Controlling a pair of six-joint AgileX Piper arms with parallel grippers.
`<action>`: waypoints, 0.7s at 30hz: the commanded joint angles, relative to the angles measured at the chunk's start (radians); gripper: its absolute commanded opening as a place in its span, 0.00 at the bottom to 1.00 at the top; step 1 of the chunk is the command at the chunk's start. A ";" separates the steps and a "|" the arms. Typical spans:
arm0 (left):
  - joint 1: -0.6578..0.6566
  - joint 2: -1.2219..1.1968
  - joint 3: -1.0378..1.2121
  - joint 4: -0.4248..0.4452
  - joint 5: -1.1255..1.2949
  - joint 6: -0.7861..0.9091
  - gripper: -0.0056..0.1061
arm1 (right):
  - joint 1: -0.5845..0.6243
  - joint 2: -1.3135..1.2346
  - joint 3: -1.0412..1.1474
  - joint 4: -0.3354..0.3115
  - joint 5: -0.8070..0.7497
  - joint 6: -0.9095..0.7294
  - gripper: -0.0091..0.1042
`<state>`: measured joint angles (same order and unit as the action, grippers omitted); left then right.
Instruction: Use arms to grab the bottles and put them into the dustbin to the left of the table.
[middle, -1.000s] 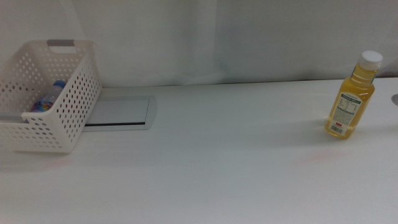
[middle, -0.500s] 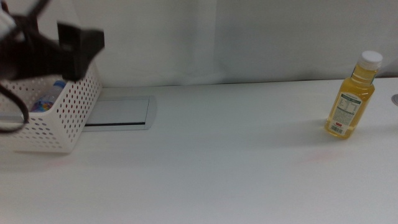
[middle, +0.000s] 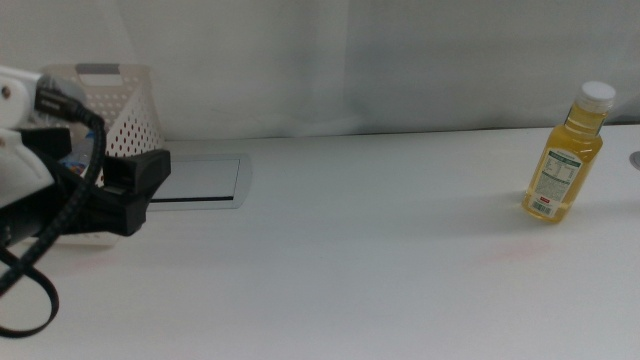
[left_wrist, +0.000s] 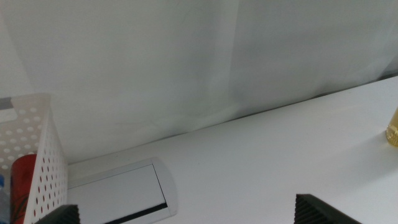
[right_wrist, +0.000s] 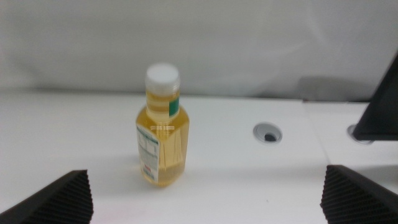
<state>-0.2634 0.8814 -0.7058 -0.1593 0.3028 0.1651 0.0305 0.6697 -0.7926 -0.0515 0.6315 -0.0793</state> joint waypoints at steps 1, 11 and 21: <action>-0.007 -0.021 0.029 -0.014 -0.030 0.000 0.85 | 0.002 0.088 0.016 -0.004 -0.050 -0.034 0.99; -0.070 -0.050 0.101 -0.014 -0.042 0.006 0.85 | 0.097 0.272 0.289 0.075 -0.529 -0.053 0.99; -0.100 -0.050 0.102 -0.014 -0.055 0.030 0.85 | 0.150 0.436 0.462 0.206 -0.863 -0.051 0.99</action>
<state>-0.3563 0.8360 -0.6079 -0.1626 0.2656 0.1905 0.1763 1.0784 -0.3432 0.1245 -0.1555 -0.1232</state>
